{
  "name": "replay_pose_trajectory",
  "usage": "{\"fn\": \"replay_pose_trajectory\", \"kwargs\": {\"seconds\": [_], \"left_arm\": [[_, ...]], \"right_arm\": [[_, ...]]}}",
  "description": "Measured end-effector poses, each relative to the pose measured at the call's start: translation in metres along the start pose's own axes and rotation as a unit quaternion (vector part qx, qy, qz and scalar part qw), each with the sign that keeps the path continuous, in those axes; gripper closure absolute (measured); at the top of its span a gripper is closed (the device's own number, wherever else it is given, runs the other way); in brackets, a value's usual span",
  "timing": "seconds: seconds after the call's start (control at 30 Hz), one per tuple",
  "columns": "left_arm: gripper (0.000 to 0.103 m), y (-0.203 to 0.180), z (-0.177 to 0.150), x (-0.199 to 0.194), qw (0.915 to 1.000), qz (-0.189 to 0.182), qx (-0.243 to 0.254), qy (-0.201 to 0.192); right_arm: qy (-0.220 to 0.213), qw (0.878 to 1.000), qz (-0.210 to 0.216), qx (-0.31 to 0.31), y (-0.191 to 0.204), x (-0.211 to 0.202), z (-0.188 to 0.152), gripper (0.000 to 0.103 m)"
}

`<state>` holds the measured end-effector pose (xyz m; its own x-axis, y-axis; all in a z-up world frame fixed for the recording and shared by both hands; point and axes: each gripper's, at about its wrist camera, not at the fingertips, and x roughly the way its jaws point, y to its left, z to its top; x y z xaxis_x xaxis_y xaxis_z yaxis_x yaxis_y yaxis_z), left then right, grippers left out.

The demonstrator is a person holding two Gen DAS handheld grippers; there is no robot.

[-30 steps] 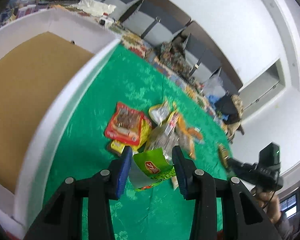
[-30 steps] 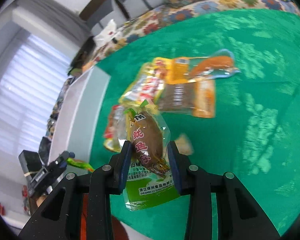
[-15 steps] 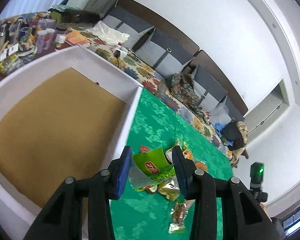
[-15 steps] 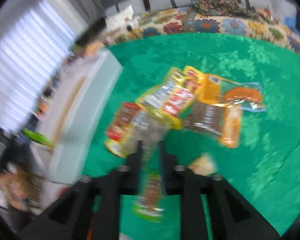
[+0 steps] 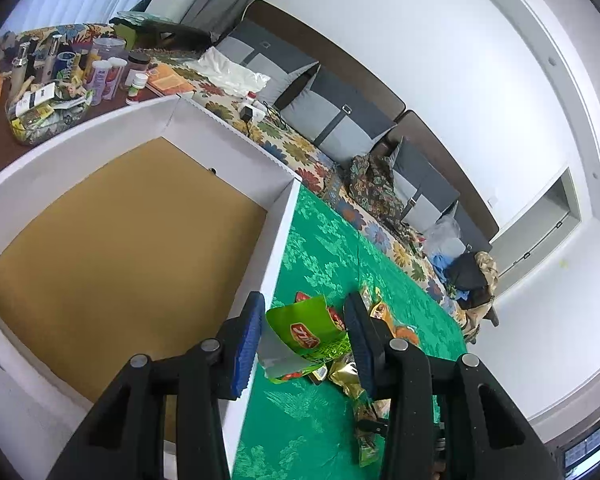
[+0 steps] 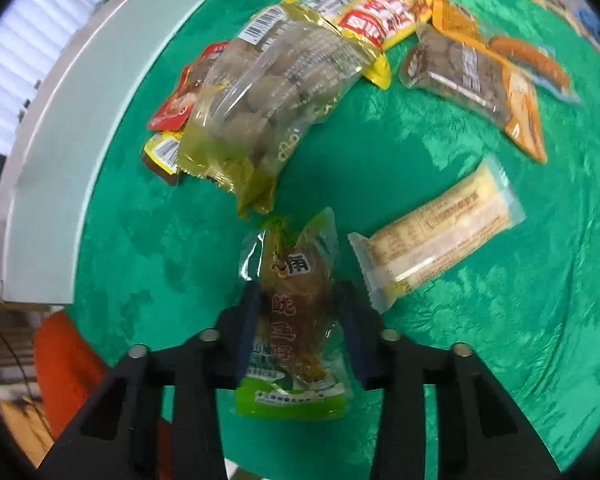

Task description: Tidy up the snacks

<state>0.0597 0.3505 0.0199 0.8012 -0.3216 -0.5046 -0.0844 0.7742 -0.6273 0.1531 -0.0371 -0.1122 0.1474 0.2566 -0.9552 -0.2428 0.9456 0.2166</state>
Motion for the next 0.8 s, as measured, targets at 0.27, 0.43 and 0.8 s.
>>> {"fn": "replay_pose_trajectory", "kwargs": {"seconds": [0.27,0.43,0.8], "left_arm": [[0.062,0.012,0.007,-0.007,0.9998,0.007,-0.011,-0.016],[0.062,0.01,0.006,-0.01,0.9996,0.009,-0.015,-0.02],[0.062,0.026,0.019,-0.02,0.9987,0.044,-0.003,-0.025]], "right_arm": [[0.003,1.0,0.002,-0.006,-0.025,-0.006,-0.008,0.058],[-0.004,0.992,-0.09,-0.093,0.007,0.003,-0.012,0.06],[-0.074,0.992,0.093,0.05,-0.053,-0.085,-0.004,0.073]]}}
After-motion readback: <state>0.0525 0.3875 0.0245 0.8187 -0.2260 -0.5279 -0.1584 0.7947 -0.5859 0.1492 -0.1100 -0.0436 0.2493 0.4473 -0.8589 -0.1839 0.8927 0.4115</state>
